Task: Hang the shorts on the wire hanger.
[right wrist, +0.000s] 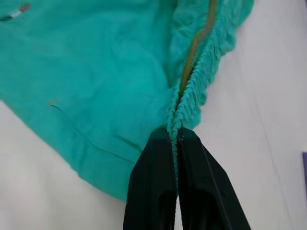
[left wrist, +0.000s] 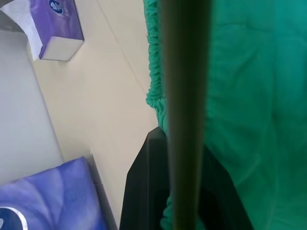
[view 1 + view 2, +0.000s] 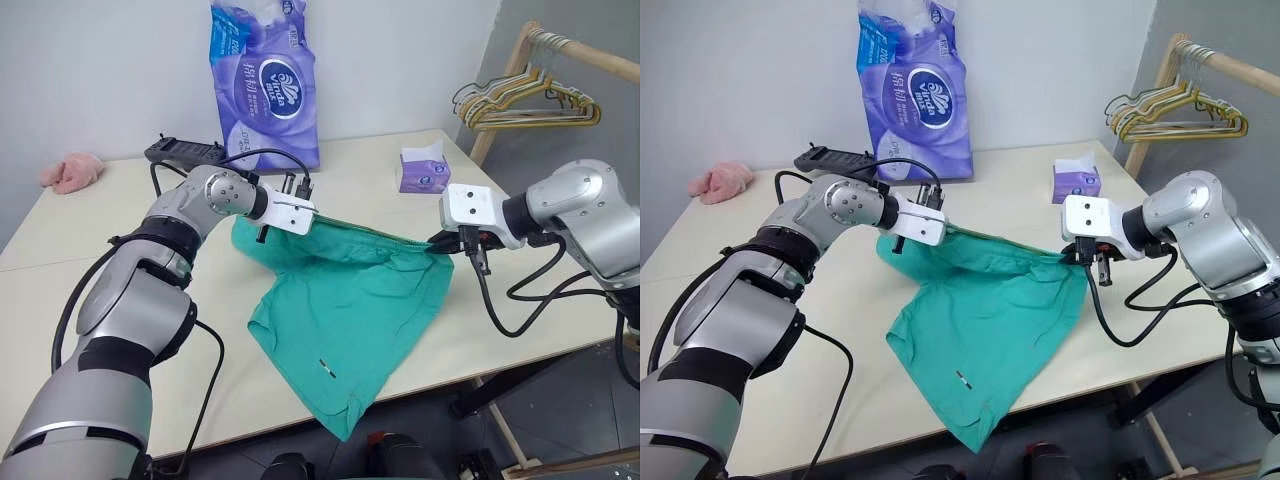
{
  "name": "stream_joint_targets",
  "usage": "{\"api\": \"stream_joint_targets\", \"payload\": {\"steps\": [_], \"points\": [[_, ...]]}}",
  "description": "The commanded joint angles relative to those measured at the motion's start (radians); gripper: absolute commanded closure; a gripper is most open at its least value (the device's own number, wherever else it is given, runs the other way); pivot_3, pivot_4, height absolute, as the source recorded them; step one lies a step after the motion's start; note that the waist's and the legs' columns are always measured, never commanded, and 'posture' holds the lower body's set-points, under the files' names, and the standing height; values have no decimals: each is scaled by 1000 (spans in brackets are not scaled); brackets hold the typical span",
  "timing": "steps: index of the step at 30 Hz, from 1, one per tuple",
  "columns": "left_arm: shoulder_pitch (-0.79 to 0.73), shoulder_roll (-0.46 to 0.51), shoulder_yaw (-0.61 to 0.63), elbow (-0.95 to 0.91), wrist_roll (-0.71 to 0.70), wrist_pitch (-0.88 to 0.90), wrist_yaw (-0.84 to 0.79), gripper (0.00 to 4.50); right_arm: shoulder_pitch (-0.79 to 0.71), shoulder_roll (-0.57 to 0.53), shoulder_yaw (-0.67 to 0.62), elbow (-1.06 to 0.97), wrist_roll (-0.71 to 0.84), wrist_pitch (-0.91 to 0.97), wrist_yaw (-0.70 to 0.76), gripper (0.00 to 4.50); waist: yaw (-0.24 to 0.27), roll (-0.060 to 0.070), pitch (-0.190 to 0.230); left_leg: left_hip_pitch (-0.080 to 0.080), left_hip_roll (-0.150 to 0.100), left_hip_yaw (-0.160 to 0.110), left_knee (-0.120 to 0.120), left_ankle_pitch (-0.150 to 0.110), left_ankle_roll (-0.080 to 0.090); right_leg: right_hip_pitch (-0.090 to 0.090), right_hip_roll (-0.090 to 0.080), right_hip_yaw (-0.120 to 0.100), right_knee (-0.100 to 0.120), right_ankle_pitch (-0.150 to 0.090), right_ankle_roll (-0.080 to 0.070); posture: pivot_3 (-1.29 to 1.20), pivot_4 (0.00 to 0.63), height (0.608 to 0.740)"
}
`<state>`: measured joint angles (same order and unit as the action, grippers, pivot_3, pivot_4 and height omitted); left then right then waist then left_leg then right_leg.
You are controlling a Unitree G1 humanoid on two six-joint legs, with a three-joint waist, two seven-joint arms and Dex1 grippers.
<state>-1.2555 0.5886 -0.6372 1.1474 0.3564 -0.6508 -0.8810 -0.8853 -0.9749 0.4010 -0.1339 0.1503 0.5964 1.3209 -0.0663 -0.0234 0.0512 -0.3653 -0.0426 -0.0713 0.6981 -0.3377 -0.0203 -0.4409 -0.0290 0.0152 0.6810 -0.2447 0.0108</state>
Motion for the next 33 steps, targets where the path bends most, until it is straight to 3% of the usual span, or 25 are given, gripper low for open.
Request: {"api": "stream_joint_targets", "payload": {"steps": [1, 5, 12, 19, 31, 33], "points": [[5, 112, -34, 144, 134, 96, 0, 4500, -28, -79, -71, -10, 17, 107, 50, 4486, 0, 0, 0, 0, 0, 0, 0, 0, 0, 0, 0, 0, 0, 0, 0, -126, 53, 740], [-6, 104, -58, 144, 152, 95, 16, 4500, -123, -16, -61, -9, 38, 167, 23, 4486, -3, 2, 1, 0, 0, 0, 0, 0, 1, 0, 0, 0, 0, 0, 0, -134, 50, 740], [-4, 34, 9, 142, 90, 71, -26, 4500, -215, 168, -27, 122, -14, 148, -109, 4486, -19, 2, 1, 0, 0, 0, 0, 0, -1, 0, 0, 0, 0, 0, 0, -133, 41, 740], [-13, -12, 153, 126, -13, 110, -148, 4500, -177, 245, 1, 166, -49, 93, -136, 4486, -19, 2, 1, -1, 0, -1, 0, 1, -2, -1, 0, -1, 0, 0, 0, -109, 32, 740], [1, 6, 218, 102, -11, 127, -177, 4500, -149, 353, 13, 245, -122, 29, -216, 4486, -19, 1, 0, -1, 0, -1, 0, 2, -3, -1, 0, 0, 1, 0, 0, -78, 12, 740], [7, 4, 227, 97, -15, 130, -182, 4500, -163, 370, 11, 253, -116, 31, -206, 3940, -19, 1, 0, -1, 0, -1, 0, 2, -3, -1, 0, 0, 1, 0, 0, -76, 16, 740]]}}
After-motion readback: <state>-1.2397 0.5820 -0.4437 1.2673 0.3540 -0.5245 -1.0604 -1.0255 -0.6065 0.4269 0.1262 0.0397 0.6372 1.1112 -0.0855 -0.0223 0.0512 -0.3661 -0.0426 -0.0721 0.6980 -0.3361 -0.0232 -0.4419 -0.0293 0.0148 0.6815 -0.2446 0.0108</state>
